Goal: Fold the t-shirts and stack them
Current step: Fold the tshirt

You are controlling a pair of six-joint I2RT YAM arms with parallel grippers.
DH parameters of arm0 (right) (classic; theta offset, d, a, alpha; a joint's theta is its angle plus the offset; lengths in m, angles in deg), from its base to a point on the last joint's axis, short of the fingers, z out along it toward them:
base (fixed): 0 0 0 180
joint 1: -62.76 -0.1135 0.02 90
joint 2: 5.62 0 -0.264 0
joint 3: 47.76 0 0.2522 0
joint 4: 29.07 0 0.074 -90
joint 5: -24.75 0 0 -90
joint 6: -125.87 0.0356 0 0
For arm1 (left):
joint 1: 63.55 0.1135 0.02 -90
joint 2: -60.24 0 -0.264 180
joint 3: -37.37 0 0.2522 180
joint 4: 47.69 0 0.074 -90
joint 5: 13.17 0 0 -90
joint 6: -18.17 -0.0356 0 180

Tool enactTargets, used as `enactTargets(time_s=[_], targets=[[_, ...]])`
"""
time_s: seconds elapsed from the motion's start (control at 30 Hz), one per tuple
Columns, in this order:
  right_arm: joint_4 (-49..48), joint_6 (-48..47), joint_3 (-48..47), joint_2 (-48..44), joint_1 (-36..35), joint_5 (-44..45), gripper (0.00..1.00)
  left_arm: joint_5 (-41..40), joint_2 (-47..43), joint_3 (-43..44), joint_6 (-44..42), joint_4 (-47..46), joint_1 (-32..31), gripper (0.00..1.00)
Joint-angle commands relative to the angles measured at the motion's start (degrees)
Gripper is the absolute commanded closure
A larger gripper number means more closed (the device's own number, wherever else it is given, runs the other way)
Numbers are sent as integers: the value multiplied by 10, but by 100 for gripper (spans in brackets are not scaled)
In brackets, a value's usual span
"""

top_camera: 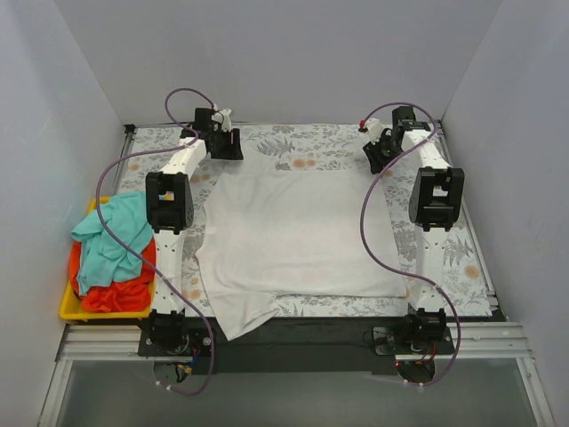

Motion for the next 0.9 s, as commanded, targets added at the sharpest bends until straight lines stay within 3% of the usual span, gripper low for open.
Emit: enactTargets(time_s=[0.0, 0.1, 0.3, 0.4, 0.47, 0.87], targets=[[-8, -32, 18, -2, -5, -19, 50, -13, 5, 34, 16, -7, 0, 47], [-7, -47, 25, 1, -10, -16, 51, -13, 11, 40, 18, -7, 0, 45], [-6, -78, 38, 4, -15, 2, 62, -21, 20, 44, 13, -5, 0, 42], [-6, -91, 48, -1, -17, 8, 76, -22, 31, 53, 13, 3, 0, 42], [-7, -96, 59, -5, -19, 10, 97, -14, 37, 63, 12, 7, -1, 43], [-7, -108, 83, -24, -20, 2, 99, -58, 69, 85, -18, 20, -17, 53]])
